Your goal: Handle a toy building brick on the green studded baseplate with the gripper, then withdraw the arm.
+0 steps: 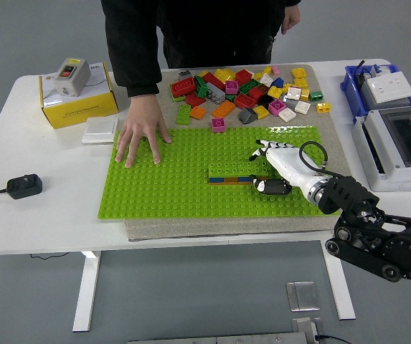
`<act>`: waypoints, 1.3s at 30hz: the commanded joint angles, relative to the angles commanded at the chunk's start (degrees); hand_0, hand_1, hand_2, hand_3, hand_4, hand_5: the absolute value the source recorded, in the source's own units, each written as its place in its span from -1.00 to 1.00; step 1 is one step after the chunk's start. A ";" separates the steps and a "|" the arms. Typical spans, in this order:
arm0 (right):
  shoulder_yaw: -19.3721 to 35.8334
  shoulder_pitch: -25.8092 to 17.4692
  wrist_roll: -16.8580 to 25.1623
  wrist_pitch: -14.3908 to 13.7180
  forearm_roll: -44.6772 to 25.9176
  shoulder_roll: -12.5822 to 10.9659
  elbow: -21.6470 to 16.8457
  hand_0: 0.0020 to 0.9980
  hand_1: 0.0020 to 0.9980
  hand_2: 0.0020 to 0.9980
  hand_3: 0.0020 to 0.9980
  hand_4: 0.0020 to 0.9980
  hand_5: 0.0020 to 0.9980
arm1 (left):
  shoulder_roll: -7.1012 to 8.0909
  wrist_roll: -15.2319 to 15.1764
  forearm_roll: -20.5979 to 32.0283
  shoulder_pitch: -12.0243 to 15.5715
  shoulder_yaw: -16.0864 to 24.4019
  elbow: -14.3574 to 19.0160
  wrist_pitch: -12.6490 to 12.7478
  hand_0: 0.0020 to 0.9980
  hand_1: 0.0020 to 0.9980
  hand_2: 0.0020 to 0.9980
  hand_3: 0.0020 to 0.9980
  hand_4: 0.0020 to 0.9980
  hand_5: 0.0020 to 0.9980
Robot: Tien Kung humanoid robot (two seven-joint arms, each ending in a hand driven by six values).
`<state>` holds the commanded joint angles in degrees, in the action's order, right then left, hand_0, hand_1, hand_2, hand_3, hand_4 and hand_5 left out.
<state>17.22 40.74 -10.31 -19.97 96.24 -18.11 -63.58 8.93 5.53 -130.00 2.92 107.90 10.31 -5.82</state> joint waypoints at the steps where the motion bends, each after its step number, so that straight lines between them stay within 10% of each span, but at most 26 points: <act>1: 0.06 0.01 0.01 0.06 -0.03 0.00 0.01 0.89 0.97 1.00 0.56 0.17 -0.13 | 0.00 0.00 0.00 -0.01 -0.02 0.00 0.00 0.29 0.28 -0.05 0.16 -0.69 0.54; 28: 5.09 -0.63 2.86 3.13 -7.56 -1.97 -3.20 0.90 0.96 1.00 0.77 0.25 -0.05 | -0.10 -0.43 0.00 0.22 0.10 0.00 -0.37 0.29 0.28 -0.05 0.15 -0.69 0.54; 39: 7.20 -4.52 0.29 1.67 -0.31 -6.82 -10.23 0.92 0.97 1.00 0.71 0.32 0.06 | -0.27 -0.41 0.00 0.47 -0.24 0.00 -0.37 0.29 0.28 -0.06 0.15 -0.69 0.54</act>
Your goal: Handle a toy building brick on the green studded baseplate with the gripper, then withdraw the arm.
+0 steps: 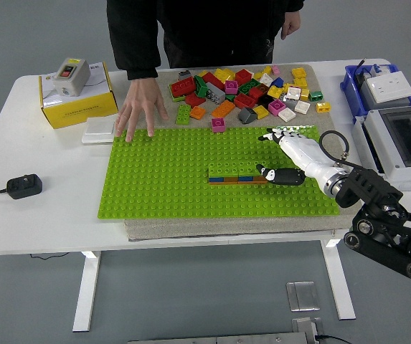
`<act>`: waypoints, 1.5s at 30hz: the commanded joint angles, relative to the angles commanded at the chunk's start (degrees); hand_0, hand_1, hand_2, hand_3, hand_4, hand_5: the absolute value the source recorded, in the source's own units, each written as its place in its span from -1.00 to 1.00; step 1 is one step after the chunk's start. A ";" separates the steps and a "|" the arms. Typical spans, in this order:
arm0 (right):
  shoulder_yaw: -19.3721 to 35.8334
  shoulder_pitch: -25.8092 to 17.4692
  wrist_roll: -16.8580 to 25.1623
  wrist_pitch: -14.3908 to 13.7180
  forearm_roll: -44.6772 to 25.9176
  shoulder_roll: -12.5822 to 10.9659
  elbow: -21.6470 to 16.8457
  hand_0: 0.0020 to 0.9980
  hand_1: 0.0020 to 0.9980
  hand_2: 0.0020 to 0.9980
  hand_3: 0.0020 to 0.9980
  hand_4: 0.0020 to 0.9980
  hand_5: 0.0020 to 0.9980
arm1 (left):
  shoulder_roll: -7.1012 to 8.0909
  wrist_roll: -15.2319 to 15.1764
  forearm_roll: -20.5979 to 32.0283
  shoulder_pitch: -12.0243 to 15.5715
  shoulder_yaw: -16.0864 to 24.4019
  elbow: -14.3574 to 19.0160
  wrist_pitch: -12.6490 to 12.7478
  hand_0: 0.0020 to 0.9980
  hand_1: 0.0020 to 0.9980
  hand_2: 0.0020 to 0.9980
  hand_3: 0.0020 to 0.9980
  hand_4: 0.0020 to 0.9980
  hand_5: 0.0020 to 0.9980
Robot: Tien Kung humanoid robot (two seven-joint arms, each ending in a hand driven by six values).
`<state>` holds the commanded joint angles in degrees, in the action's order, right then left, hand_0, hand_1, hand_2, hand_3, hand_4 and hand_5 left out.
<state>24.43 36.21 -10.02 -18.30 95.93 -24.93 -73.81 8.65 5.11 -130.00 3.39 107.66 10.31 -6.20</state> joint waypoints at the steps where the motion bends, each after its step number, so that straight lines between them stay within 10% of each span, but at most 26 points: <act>1: 0.02 -0.38 -0.19 -0.03 0.69 -0.31 -0.62 0.92 0.97 1.00 0.71 0.32 0.06 | 0.00 0.00 0.00 0.02 0.03 0.00 0.00 0.29 0.28 -0.06 0.15 -0.69 0.54; 11: -0.76 -2.22 -1.55 -0.11 6.61 -1.16 -4.96 0.95 0.97 1.00 0.48 0.35 0.30 | 0.02 -0.06 0.00 -0.12 -0.28 0.00 -0.01 0.30 0.28 -0.06 0.15 -0.69 0.54; 45: -1.06 -1.79 0.11 -0.42 2.63 0.95 0.63 0.99 0.96 1.00 0.46 0.34 0.39 | 0.03 0.06 0.00 -0.27 -1.87 0.00 -0.11 0.30 0.28 -0.07 0.15 -0.68 0.54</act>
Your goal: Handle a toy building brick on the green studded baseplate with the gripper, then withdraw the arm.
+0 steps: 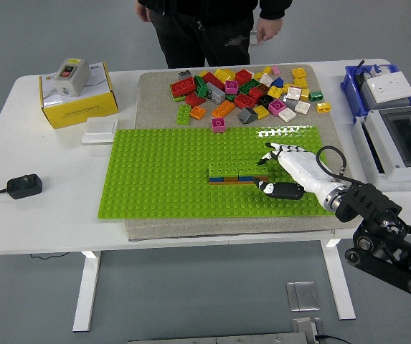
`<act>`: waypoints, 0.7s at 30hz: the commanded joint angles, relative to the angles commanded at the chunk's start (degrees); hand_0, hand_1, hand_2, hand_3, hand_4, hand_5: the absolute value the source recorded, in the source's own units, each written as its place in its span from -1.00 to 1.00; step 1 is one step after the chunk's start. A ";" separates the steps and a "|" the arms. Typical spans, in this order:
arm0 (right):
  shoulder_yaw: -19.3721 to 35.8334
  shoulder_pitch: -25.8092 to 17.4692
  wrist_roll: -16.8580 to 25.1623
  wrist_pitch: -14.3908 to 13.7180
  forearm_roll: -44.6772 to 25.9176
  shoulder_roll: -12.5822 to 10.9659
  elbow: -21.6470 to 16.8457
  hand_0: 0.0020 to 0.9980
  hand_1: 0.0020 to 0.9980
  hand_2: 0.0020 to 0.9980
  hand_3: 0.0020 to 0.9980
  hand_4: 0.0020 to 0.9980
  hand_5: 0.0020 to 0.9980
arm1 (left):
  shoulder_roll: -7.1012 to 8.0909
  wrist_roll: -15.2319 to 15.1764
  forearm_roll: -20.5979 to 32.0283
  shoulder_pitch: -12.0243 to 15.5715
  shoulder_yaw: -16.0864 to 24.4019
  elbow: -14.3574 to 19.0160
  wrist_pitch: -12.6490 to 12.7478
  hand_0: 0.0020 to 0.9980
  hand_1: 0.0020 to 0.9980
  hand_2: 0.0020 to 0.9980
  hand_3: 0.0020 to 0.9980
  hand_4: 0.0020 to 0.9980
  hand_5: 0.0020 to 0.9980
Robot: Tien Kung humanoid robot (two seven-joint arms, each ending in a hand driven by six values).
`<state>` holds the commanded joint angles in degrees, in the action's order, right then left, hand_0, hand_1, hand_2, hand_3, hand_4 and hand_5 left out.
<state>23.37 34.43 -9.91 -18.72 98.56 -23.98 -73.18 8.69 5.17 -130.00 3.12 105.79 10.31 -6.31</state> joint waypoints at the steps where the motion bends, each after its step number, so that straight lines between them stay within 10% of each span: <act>1: 0.02 -0.02 0.03 -0.02 -0.03 0.01 0.00 0.99 0.96 1.00 0.46 0.34 0.39 | 0.00 0.00 0.00 -0.01 -0.10 0.00 0.00 0.30 0.28 -0.07 0.15 -0.68 0.54; 21: -0.97 -0.13 0.22 -0.18 -0.76 0.61 0.64 0.99 0.96 1.00 0.46 0.33 0.38 | 0.03 -0.02 0.00 -0.11 -1.32 0.00 -0.01 0.30 0.28 -0.07 0.14 -0.68 0.53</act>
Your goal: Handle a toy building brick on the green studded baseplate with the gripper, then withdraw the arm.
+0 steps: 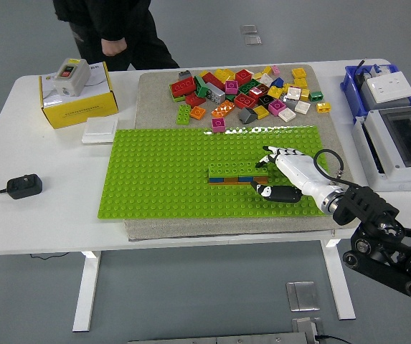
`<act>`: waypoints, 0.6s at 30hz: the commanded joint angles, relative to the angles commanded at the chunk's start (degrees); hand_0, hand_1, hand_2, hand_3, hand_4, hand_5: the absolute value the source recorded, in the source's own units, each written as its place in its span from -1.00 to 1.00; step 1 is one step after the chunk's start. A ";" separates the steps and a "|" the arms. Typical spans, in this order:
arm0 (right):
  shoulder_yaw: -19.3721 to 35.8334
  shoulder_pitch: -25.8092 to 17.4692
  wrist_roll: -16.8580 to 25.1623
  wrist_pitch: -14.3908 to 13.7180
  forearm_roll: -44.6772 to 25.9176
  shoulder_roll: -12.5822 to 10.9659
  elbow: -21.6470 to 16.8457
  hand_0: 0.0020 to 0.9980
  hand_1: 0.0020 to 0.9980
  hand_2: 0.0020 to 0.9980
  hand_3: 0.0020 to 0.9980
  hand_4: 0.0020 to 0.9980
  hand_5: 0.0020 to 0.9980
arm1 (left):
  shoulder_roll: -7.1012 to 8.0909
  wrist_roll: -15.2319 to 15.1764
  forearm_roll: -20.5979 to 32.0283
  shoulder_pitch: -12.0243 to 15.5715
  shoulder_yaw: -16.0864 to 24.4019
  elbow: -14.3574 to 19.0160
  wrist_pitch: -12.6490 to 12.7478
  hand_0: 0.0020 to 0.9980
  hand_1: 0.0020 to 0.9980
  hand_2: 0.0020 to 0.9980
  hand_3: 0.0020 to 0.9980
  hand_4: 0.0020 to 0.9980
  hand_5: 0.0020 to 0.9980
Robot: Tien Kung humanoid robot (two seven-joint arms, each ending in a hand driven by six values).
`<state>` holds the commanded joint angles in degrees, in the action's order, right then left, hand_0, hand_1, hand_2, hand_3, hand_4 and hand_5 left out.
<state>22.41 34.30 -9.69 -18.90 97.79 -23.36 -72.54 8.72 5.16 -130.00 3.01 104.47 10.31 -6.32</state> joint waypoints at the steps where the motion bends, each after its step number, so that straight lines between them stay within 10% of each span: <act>1: -0.05 -0.02 0.01 0.00 -0.05 0.02 0.08 0.99 0.96 1.00 0.46 0.33 0.38 | 0.00 0.00 0.00 0.01 -0.01 0.00 0.00 0.30 0.28 -0.07 0.14 -0.68 0.53; 18: -0.71 -0.59 0.64 -0.14 -0.55 0.56 1.03 0.99 0.95 1.00 0.46 0.33 0.37 | -0.07 -0.21 0.00 0.17 -1.26 0.00 -0.14 0.30 0.28 -0.07 0.14 -0.68 0.54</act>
<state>21.70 33.71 -9.05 -19.04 97.24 -22.80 -71.51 8.65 4.95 -130.00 3.18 103.22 10.31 -6.45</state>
